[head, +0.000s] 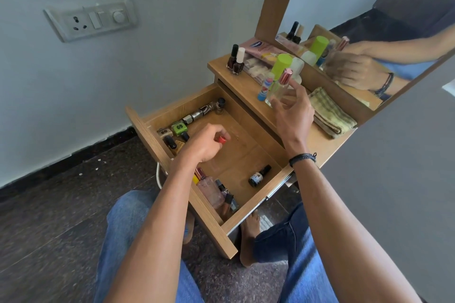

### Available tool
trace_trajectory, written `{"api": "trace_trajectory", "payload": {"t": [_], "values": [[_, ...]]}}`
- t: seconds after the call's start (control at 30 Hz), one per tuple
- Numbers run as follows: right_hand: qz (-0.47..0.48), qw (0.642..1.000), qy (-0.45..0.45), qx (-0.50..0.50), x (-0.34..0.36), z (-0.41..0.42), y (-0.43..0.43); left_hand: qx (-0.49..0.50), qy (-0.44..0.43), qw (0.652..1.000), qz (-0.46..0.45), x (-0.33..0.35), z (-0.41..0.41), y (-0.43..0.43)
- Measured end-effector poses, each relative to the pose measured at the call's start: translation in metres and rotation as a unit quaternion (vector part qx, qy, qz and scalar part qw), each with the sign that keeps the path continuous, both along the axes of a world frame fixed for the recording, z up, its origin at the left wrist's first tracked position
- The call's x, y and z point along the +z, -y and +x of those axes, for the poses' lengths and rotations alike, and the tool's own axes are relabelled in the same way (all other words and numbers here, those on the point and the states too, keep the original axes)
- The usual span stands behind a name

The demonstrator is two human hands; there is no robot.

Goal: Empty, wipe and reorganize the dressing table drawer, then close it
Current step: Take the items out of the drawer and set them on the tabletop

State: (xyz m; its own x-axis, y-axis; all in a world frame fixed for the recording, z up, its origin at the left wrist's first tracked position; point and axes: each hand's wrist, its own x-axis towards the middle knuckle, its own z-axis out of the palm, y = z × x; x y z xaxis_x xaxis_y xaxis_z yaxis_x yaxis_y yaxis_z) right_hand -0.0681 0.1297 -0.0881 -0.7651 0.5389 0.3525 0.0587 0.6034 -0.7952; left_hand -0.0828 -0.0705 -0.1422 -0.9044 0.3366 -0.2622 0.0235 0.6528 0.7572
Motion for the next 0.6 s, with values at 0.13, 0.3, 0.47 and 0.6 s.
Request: {"api": "trace_trajectory", "payload": {"t": [0.13, 0.3, 0.47, 0.6], "values": [[-0.011, 0.999, 0.029, -0.008, -0.005, -0.002, -0.004, 0.034, -0.018, 0.997, 0.068, 0.007, 0.003, 0.003], [-0.023, 0.999, 0.045, -0.016, -0.003, -0.005, -0.004, 0.141, -0.086, 0.963, 0.215, 0.03, -0.002, 0.0], [-0.038, 0.998, 0.053, -0.019, -0.004, -0.004, -0.005, 0.181, -0.146, 0.927, 0.295, 0.055, -0.022, -0.025], [-0.043, 0.997, 0.056, -0.016, -0.005, -0.003, -0.002, 0.184, -0.175, 0.913, 0.32, 0.068, -0.042, -0.05]]}}
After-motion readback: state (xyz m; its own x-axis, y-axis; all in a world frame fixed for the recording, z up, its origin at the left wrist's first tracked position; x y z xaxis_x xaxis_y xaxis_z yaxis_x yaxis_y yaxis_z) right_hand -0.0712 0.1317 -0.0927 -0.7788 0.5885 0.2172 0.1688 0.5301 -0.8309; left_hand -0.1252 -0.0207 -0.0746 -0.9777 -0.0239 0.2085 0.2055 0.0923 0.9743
